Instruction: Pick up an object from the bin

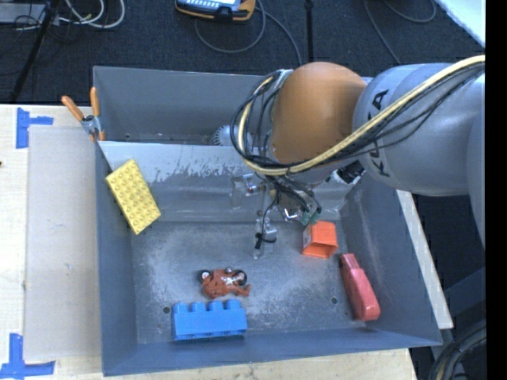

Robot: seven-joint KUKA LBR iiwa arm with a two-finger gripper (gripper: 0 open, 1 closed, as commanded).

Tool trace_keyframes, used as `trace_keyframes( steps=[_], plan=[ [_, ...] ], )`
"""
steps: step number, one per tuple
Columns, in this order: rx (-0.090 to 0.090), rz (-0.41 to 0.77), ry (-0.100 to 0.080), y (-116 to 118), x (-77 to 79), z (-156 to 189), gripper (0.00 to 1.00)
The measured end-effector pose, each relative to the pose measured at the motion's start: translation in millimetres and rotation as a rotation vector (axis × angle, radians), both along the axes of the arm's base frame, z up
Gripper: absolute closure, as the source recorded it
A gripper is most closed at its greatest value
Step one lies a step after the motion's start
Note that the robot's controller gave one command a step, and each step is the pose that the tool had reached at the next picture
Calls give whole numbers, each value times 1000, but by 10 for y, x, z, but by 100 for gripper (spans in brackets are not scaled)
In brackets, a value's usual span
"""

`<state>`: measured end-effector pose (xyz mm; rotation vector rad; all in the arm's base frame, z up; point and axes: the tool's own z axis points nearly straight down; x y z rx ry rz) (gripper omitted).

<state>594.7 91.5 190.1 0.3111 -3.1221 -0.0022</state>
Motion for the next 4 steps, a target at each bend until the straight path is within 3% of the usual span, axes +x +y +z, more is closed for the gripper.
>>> trace_keyframes(
  steps=[1,2,3,4],
  plan=[
    [-1,46,-4,317,-185,-350,0],
    [0,-57,1,344,-271,-496,0],
    [-1,134,-3,387,-352,-752,0],
    [5,511,-2,538,-272,-1053,100]
  ],
)
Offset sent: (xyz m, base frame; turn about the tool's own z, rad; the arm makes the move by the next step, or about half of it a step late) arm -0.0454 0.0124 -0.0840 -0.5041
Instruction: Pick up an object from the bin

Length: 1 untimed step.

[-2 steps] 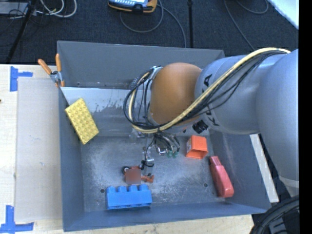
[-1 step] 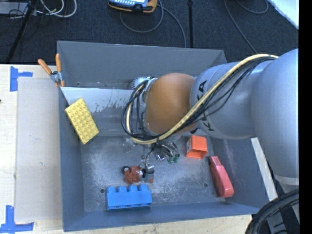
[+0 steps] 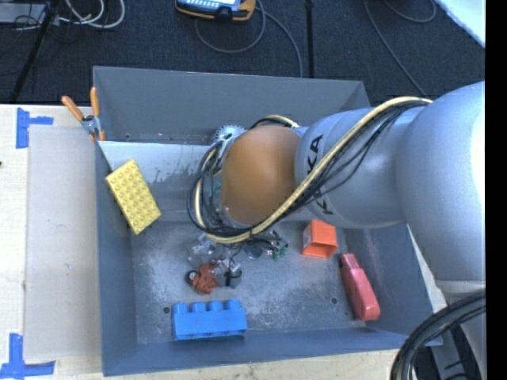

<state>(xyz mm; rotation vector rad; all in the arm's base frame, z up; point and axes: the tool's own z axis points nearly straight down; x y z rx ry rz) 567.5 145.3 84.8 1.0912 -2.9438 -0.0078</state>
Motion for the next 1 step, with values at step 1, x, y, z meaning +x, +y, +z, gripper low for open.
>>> trace_keyframes(
  steps=[1],
  plan=[
    [0,0,0,0,0,0,100]
  ],
)
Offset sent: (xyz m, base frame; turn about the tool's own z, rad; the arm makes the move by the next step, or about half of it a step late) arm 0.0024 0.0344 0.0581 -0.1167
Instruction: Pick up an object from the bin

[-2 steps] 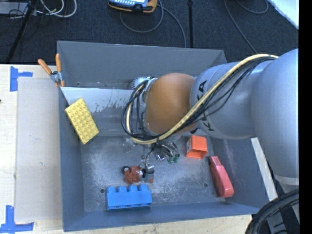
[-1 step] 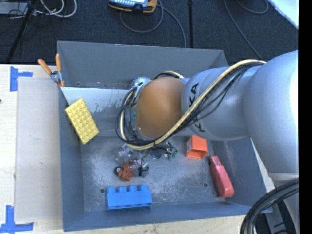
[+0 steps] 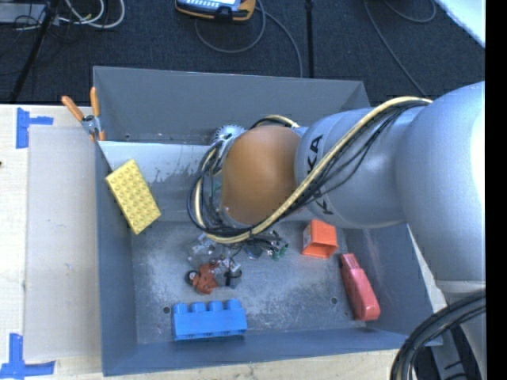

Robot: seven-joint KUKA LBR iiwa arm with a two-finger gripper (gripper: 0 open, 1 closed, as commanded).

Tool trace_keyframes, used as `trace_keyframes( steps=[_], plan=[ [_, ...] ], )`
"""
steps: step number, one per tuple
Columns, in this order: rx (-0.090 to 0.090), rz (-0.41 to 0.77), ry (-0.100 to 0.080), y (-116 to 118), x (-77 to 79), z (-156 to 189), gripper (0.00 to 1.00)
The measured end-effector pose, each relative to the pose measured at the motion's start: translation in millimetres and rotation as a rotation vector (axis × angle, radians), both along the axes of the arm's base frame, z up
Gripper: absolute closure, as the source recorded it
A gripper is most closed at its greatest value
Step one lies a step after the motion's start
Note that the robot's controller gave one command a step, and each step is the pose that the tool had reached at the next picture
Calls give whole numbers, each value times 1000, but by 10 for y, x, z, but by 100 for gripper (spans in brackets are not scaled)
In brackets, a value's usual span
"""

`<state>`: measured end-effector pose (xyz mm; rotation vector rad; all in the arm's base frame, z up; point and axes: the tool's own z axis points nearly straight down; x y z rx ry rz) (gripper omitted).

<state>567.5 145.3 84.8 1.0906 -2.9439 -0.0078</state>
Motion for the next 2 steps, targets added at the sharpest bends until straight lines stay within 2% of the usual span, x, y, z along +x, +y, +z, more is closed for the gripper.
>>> trace_keyframes(
  steps=[1,2],
  plan=[
    [-2,52,5,145,-3,241,100],
    [2,107,-8,-48,267,2080,100]
  ],
)
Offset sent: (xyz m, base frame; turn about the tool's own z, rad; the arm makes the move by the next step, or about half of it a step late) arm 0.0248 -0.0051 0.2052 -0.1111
